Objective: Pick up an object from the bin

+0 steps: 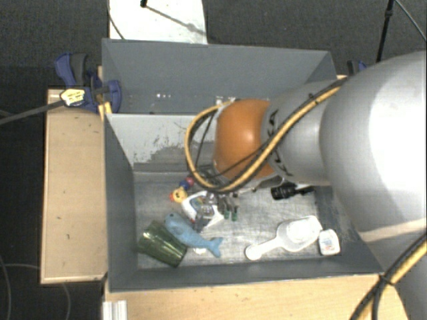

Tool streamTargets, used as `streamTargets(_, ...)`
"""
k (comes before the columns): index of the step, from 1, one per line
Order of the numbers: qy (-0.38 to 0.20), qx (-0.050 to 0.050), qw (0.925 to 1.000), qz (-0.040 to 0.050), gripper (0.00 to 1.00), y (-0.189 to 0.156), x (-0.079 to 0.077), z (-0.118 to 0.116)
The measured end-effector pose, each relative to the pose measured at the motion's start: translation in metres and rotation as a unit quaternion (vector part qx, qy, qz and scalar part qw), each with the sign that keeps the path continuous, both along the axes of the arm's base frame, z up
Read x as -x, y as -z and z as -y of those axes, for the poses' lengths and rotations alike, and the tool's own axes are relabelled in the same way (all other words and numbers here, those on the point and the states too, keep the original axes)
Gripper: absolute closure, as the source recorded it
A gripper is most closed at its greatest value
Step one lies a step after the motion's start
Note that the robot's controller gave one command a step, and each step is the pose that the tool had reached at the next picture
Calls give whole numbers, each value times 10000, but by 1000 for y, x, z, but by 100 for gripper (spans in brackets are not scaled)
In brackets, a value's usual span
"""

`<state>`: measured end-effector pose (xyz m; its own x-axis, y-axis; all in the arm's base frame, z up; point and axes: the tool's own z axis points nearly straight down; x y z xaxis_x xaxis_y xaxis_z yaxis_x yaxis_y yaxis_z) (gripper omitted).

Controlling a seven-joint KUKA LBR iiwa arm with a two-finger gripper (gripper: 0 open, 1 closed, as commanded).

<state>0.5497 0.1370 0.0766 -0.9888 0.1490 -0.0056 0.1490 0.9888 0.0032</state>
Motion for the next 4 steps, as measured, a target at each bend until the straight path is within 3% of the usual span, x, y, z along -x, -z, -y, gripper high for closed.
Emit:
streamTargets(1,3,16,10000,-65,100,-18,3,1)
streamTargets(4,-3,4,10000,-10,100,-55,0,1)
